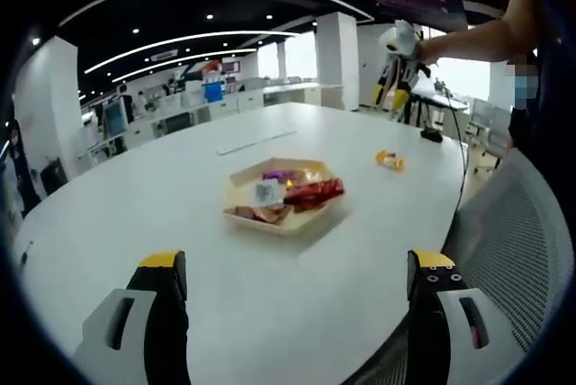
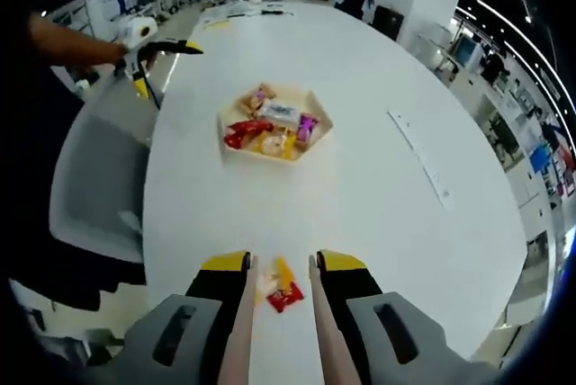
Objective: Place the target food into the container with the food tongs after gripping and lifting it, then release it inside without dropping or visibly crushing the food.
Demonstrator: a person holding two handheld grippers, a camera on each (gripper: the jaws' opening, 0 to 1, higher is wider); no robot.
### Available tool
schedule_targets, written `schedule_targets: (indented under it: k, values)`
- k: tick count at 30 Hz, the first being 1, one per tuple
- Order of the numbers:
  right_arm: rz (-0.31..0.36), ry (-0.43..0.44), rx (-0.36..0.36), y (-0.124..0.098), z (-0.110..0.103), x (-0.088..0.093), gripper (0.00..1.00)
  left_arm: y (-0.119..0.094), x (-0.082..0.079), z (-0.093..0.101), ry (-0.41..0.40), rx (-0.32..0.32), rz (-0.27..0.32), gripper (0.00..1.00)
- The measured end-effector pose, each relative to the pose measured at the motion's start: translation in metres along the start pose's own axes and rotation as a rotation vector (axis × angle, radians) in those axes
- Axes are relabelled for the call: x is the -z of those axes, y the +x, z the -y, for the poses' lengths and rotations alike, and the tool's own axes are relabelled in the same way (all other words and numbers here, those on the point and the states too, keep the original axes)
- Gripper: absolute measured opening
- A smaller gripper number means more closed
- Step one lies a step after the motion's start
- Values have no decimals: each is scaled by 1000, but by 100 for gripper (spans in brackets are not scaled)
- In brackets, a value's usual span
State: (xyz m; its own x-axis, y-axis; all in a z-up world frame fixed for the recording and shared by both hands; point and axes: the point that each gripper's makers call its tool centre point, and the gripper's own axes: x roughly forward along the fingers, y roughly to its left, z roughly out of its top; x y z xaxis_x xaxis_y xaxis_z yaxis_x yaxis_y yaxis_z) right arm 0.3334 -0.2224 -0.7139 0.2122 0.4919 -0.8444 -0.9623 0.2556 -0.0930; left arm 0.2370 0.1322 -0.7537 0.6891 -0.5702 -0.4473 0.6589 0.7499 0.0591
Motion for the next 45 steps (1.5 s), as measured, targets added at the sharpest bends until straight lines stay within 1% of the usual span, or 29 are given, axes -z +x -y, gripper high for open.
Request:
schedule_targets:
  k: [4, 7, 9, 13, 17, 23, 26, 30, 32, 33, 35, 36, 38, 40, 41, 43, 45]
  values:
    - [5, 11, -11, 1, -1, 4, 29, 0, 1, 1, 0, 0, -7, 99]
    - [-2, -3, -21, 6, -3, 10, 29, 1, 2, 1, -1, 0, -13, 99]
    - [-3, 4, -37, 9, -6, 13, 29, 1, 2, 1, -1, -2, -16, 99]
    - [-11, -2, -54, 21, -9, 23, 29, 1, 2, -1, -2, -9, -15, 99]
    - [-5, -6, -49, 33, -7, 31, 29, 1, 4, -3, -11, -17, -22, 99]
    - [-3, 21, -46, 45, -3, 40, 28, 3, 8, -3, -18, -11, -38, 99]
    - [-8, 31, -57, 52, -3, 45, 28, 3, 9, -2, -19, -8, -45, 99]
    - [-11, 46, -74, 59, -7, 49, 28, 3, 9, -3, -27, -13, -46, 99]
    - [-3, 41, -76, 61, -8, 50, 26, 3, 9, -4, -31, -12, -46, 99]
    - [-7, 44, -72, 62, -7, 52, 28, 3, 9, -4, -31, -12, -45, 99]
    - [3, 48, -75, 65, -8, 53, 29, 3, 9, -4, -32, -10, -45, 99]
    - [9, 64, -86, 65, -9, 54, 27, 3, 9, -3, -31, -9, -45, 99]
    - [35, 47, -70, 68, -9, 50, 27, 3, 9, -4, -31, -8, -40, 99]
    - [48, 76, -71, 70, -11, 49, 26, 2, 8, -4, -35, -10, -39, 99]
    - [45, 72, -75, 72, -13, 49, 26, 2, 8, -4, -36, -10, -38, 99]
    - [14, 45, -81, 75, -16, 54, 25, 2, 8, -3, -37, -8, -41, 99]
    - [17, 54, -79, 74, -14, 53, 25, 3, 9, -3, -37, -2, -43, 99]
